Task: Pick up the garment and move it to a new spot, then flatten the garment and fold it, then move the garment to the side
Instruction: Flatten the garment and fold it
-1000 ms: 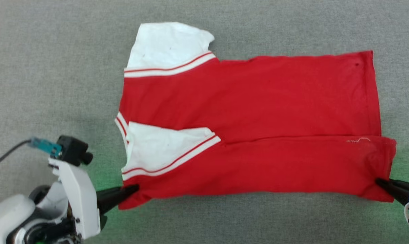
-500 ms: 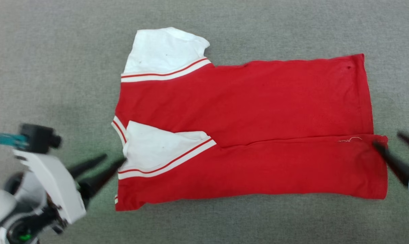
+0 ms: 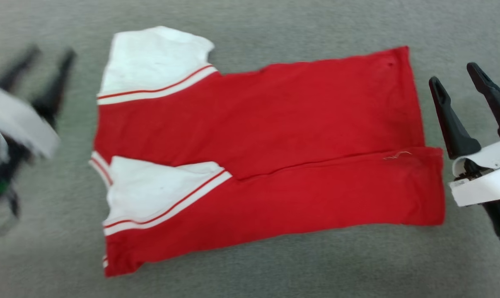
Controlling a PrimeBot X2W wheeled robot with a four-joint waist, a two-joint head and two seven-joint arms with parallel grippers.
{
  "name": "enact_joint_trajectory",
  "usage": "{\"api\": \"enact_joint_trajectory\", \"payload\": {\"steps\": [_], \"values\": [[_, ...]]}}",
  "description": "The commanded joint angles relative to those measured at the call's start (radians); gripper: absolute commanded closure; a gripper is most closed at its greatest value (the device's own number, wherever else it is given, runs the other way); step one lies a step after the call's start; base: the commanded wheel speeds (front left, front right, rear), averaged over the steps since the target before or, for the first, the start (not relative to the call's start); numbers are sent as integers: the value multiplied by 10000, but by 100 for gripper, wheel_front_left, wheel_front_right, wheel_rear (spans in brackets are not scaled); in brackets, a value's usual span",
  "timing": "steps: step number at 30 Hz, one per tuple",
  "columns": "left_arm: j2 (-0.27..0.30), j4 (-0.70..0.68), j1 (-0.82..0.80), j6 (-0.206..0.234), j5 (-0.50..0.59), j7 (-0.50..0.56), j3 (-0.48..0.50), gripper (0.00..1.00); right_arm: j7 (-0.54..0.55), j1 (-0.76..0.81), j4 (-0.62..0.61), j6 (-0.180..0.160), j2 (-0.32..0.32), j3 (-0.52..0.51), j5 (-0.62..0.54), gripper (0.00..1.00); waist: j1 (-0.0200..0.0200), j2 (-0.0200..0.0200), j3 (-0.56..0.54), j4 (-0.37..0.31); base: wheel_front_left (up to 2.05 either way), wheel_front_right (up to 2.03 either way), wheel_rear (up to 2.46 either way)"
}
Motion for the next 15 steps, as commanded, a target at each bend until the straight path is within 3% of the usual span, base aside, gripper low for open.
{"api": "enact_joint_trajectory", "payload": {"steps": [1, 4, 10, 15], "values": [[-32, 218, -430, 54, 317, 160, -80, 0, -184, -103, 110, -16, 141, -19, -107, 0, 0, -1, 399, -656, 0, 0, 0], [-392, 976, -1612, -280, 659, 1137, -339, 0, -589, -142, 403, -16, 345, 58, -77, 0, 0, -1, 558, -1117, 0, 0, 0], [-756, 2706, -3576, -1001, 622, 4243, -1003, 0, -1056, -142, 830, -16, 522, 261, 125, 0, 0, -1, 765, -1852, 0, 0, 0], [-963, 3794, -4593, -1023, -229, 7585, -1367, 0, -1229, -162, 979, -16, 492, 391, 307, 0, 0, -1, 835, -2102, 0, 0, 0]]}}
